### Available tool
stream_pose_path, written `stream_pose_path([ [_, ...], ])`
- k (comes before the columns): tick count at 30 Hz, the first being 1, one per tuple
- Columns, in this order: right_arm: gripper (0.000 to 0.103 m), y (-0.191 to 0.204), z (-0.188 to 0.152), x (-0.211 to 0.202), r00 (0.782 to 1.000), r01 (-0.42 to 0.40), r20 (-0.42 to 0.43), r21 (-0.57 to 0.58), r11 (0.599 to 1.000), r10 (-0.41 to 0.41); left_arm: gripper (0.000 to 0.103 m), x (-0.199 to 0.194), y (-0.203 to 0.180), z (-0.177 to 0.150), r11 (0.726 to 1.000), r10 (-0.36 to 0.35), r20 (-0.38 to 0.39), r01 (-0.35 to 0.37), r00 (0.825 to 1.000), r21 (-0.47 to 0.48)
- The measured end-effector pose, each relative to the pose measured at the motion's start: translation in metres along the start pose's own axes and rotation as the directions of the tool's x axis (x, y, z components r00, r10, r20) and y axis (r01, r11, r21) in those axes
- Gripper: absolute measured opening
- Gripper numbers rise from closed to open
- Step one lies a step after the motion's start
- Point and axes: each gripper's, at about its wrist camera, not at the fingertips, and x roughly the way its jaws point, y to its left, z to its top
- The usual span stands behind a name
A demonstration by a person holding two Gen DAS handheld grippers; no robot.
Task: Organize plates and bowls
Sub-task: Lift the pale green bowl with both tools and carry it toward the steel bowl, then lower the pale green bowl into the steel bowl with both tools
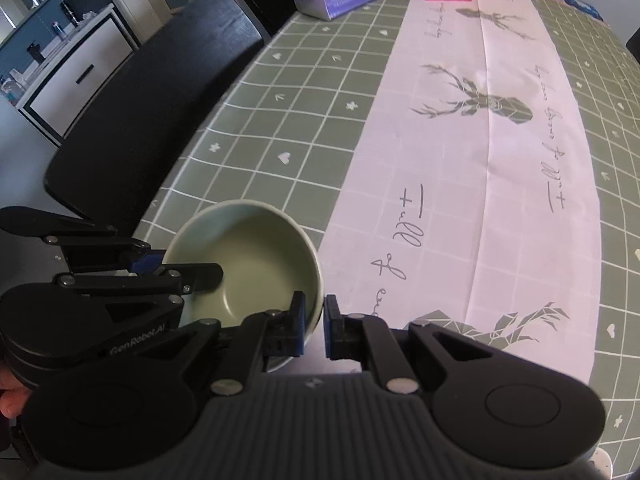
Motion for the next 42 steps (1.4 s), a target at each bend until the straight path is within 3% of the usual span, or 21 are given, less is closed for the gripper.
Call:
stream_pose_path([
  [11, 0.006, -0.009, -0.030, -0.076, 0.996, 0.016, 0.093, -0.017, 1.000, -0.015, 0.012, -0.057, -0.054, -0.008, 0.999, 0.009, 0.067, -0.011, 0.998, 0.038],
  [23, 0.005, -0.055, -0.071, -0.121, 0.990, 0.093, 0.110, 0.011, 0.996, -0.093, 0.013, -0.058, -0.127, -0.017, 0.992, -0.057, 0.059, 0.049, 0.997, 0.118],
  [32, 0.005, -0.077, -0.091, -0.112, 0.992, 0.112, 0.049, 0.026, 0.993, -0.113, 0.014, -0.031, -0.146, -0.027, 0.987, -0.100, -0.023, 0.102, 0.995, 0.127],
  [42, 0.006, -0.080, -0.104, -0.084, 0.989, 0.136, -0.052, -0.020, 0.991, -0.137, 0.014, -0.007, -0.155, -0.037, 0.984, -0.098, -0.118, 0.114, 0.988, 0.136],
])
